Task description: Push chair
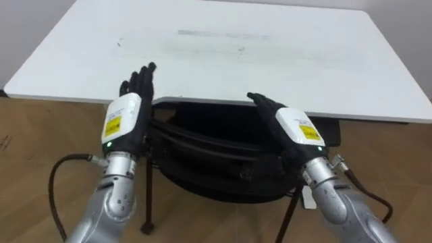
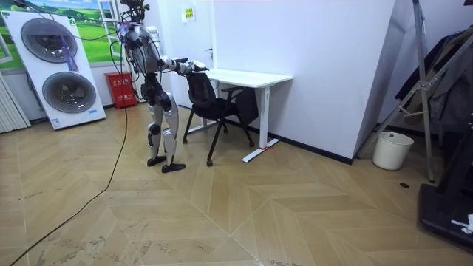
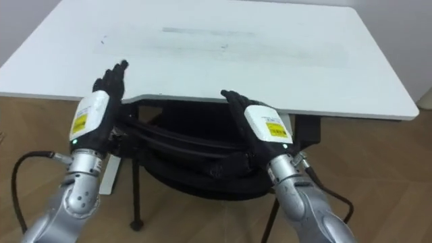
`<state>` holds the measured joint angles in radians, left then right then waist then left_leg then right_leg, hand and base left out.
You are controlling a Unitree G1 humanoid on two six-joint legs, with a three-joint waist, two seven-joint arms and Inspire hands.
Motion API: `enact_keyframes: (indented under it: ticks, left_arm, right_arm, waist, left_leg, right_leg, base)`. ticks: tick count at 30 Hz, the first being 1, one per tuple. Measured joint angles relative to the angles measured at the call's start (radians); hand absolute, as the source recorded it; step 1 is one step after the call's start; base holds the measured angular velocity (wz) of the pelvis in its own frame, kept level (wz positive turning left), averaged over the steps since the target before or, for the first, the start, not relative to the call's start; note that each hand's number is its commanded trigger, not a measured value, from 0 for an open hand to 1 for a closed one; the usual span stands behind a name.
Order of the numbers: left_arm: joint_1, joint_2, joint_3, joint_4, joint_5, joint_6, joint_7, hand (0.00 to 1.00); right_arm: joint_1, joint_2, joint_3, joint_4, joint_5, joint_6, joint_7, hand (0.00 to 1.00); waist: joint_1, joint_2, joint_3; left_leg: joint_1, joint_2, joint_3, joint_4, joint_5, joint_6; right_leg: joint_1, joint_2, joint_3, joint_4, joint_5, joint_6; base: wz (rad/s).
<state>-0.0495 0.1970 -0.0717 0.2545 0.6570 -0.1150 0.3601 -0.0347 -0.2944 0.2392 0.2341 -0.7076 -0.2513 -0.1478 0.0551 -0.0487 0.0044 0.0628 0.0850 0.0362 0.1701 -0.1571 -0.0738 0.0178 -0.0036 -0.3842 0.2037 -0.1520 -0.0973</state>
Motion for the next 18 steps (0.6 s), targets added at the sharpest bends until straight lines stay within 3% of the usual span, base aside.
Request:
enact_keyframes:
  ticks: [4, 6, 8, 10, 11, 13, 14, 15, 18]
  left_arm:
    - [0.004, -0.011, 0.162, -0.079, -0.033, -0.017, 0.048, 0.0]
    - [0.003, -0.01, 0.258, -0.166, -0.111, -0.072, 0.132, 0.0]
    - [0.017, 0.015, 0.368, -0.256, -0.228, -0.146, 0.244, 0.0]
    - [0.064, 0.026, 0.459, -0.317, -0.297, -0.164, 0.306, 0.0]
    - [0.097, 0.024, 0.513, -0.329, -0.349, -0.172, 0.349, 0.0]
    - [0.153, 0.014, 0.575, -0.323, -0.423, -0.17, 0.397, 0.0]
    - [0.178, 0.004, 0.606, -0.318, -0.475, -0.163, 0.427, 0.0]
    - [0.191, -0.006, 0.618, -0.309, -0.521, -0.16, 0.448, 0.0]
    - [0.242, -0.022, 0.617, -0.263, -0.587, -0.159, 0.459, 0.0]
  right_arm:
    - [0.093, -0.016, -0.154, -0.15, 0.084, -0.052, -0.02, 0.0]
    - [0.098, -0.015, -0.305, -0.237, 0.234, -0.047, -0.102, 0.0]
    - [0.087, -0.024, -0.535, -0.321, 0.444, -0.053, -0.245, 0.0]
    - [0.097, -0.026, -0.671, -0.347, 0.562, -0.058, -0.339, 0.0]
    - [0.121, -0.024, -0.747, -0.356, 0.63, -0.058, -0.388, 0.0]
    - [0.177, -0.017, -0.812, -0.359, 0.736, -0.055, -0.448, 0.0]
    - [0.215, -0.002, -0.847, -0.359, 0.803, -0.05, -0.479, 0.0]
    - [0.246, 0.017, -0.865, -0.359, 0.861, -0.04, -0.499, 0.0]
    - [0.299, 0.049, -0.882, -0.328, 0.943, -0.029, -0.525, 0.0]
  waist:
    - [-0.032, 0.0, -0.0003]
    - [-0.036, 0.006, -0.0024]
    - [-0.038, 0.016, -0.0095]
    - [-0.046, 0.02, -0.0144]
    - [-0.051, 0.023, -0.0121]
    - [-0.051, 0.027, -0.0107]
    - [-0.055, 0.03, -0.0058]
    - [-0.054, 0.03, -0.0019]
    - [-0.057, 0.038, -0.0001]
  left_leg:
    - [-0.004, -0.006, 0.0, -0.001, 0.002, 0.004]
    - [0.003, -0.009, 0.009, -0.004, 0.003, 0.005]
    - [0.013, -0.012, 0.039, -0.004, 0.002, 0.006]
    - [0.023, -0.012, 0.051, -0.004, 0.001, 0.007]
    - [0.032, -0.012, 0.055, -0.006, 0.0, 0.008]
    - [0.038, -0.011, 0.071, -0.007, -0.001, 0.01]
    - [0.038, -0.01, 0.073, -0.007, -0.001, 0.01]
    - [0.036, -0.01, 0.076, -0.007, -0.001, 0.01]
    - [0.03, -0.01, 0.075, -0.009, -0.003, 0.012]
  right_leg:
    - [0.001, -0.006, 0.0, -0.001, 0.003, 0.005]
    - [0.003, -0.009, 0.011, 0.0, 0.004, 0.009]
    - [0.004, -0.011, 0.031, -0.004, 0.003, 0.016]
    - [0.012, -0.008, 0.042, -0.016, 0.001, 0.02]
    - [0.017, -0.007, 0.047, -0.016, 0.0, 0.022]
    - [0.017, -0.005, 0.059, -0.015, -0.003, 0.024]
    - [0.015, -0.004, 0.064, -0.015, -0.003, 0.023]
    - [0.009, -0.003, 0.069, -0.014, -0.004, 0.025]
    - [-0.002, -0.002, 0.076, -0.012, -0.007, 0.03]
  base:
    - [-0.01]
    - [-0.14]
    - [-0.24]
    - [-0.17]
    - [-0.14]
    - [-0.18]
    - [-0.19]
    - [-0.14]
    - [-0.1]
